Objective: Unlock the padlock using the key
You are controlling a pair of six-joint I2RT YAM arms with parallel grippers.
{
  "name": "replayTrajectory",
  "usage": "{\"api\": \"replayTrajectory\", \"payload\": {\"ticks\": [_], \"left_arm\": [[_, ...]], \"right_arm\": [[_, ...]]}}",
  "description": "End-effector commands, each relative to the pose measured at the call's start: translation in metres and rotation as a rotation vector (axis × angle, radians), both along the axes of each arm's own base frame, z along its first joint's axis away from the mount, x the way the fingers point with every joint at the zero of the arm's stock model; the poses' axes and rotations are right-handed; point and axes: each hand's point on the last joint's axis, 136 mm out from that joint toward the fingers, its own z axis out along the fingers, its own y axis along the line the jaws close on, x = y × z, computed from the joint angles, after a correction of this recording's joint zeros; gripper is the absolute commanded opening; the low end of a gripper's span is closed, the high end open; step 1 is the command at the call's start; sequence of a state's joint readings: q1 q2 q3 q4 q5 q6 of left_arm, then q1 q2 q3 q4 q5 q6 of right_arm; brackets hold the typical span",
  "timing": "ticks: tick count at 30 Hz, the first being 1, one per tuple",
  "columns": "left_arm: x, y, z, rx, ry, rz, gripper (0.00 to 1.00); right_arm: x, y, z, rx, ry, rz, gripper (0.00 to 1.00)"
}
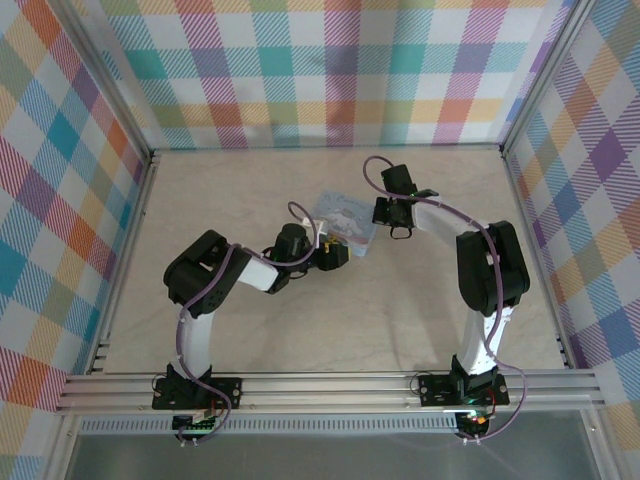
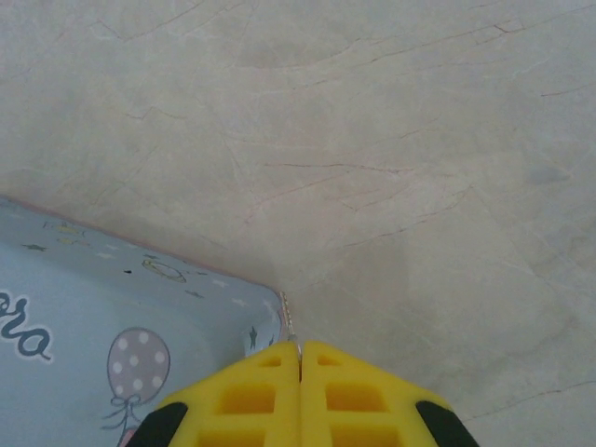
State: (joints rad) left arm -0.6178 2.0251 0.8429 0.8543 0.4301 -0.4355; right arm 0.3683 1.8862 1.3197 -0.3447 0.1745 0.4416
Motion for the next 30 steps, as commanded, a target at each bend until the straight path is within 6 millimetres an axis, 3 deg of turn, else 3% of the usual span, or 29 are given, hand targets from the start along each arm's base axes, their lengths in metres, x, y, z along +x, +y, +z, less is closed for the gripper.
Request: {"api": "replayTrajectory", "payload": {"ticks": [1,8,16,23,30], "left_arm": [[-0.026,-0.025,0.006,-0.068,0.020,-0.125,0.59],[-0.013,-0.005,0.001,-0.100,0.041,-0.005,0.65],[-0.017,0.006,0.010,-0.221,0.071,0.018,0.57],[-0.027,0.015,0.003,-0.222,0.107,0.034,0.53],[-0.024,0.012,0.003,-0.235,0.102,0.036,0.61]], "right_arm": [[-0.011,0.020,-0.011,0.051,0.043,0.047,0.00],[-0.014,0.019,-0.010,0.050,0.039,0.048,0.00],[-0.015,0.017,-0.010,0.049,0.038,0.042,0.00],[-0.014,0.018,-0.010,0.057,0.039,0.039,0.00],[-0.014,0.021,-0.009,0.065,0.040,0.041,0.00]]}}
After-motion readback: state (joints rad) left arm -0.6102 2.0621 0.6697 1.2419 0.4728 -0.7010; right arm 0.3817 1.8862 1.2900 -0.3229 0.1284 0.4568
